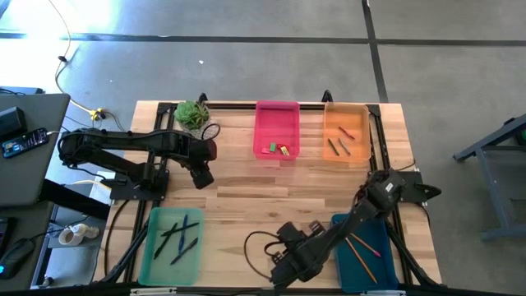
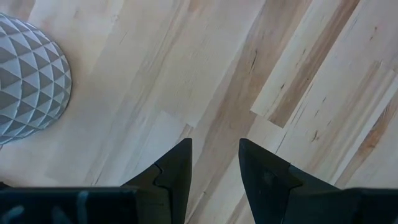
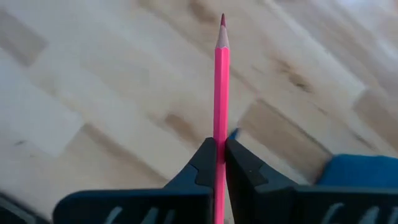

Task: Sort crayons/erasers/pens/pencils in bins
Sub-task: Put the pink color pencil into the blue bin

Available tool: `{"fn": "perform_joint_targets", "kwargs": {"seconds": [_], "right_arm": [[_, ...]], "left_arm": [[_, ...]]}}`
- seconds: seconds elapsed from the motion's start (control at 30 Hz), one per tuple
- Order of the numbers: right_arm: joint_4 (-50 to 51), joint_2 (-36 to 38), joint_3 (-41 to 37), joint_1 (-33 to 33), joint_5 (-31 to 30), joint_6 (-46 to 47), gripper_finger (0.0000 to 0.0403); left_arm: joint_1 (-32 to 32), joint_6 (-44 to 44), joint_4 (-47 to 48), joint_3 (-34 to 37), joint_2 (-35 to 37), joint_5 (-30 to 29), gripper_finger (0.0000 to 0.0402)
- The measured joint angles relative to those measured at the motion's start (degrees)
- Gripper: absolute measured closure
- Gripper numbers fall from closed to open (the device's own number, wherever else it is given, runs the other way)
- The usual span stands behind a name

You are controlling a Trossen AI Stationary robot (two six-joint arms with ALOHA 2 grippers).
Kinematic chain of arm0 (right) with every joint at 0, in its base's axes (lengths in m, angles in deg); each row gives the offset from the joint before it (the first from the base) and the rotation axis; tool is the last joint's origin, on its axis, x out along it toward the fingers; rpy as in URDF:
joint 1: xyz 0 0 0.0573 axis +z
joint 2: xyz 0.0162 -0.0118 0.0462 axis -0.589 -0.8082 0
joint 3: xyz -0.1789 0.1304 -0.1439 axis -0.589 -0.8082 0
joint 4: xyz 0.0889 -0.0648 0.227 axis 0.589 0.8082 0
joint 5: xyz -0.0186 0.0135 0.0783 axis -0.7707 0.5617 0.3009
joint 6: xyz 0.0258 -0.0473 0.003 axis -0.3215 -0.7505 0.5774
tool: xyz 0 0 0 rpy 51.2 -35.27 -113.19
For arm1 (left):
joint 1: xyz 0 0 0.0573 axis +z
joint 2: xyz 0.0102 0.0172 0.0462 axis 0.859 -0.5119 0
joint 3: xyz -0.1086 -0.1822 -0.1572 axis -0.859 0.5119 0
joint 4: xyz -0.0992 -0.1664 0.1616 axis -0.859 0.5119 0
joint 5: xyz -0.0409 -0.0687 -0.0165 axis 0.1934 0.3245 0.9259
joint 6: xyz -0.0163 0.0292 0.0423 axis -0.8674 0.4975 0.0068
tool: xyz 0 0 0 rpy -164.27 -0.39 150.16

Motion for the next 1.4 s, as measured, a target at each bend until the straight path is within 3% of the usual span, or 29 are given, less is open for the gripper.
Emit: {"fn": "perform_joint_targets", "kwargs": {"seconds": [0.4,0.67,0.83,1.03,1.4], "right_arm": [[-2.2,21.6,-26.7,1.3,-0.1,11.7,0.0400],[-8.2,32.3,-42.2,5.9,1.0,21.9,0.0400],[-16.1,34.5,-50.0,9.8,4.5,27.9,0.0400],[-18.3,34.7,-52.4,14.4,5.6,32.1,0.0400],[-21.7,34.7,-56.9,20.8,15.2,32.0,0.0398]], "left_arm": [[0.0,1.2,-0.8,0.0,0.0,-0.1,0.0282],[0.0,2.0,-6.9,0.0,0.0,1.5,0.0282],[0.0,4.0,-12.5,0.0,0.0,4.9,0.0282],[0.0,3.7,-16.4,0.0,0.0,5.2,0.0282],[0.0,-6.8,-20.5,0.0,0.0,5.1,0.0282]]}}
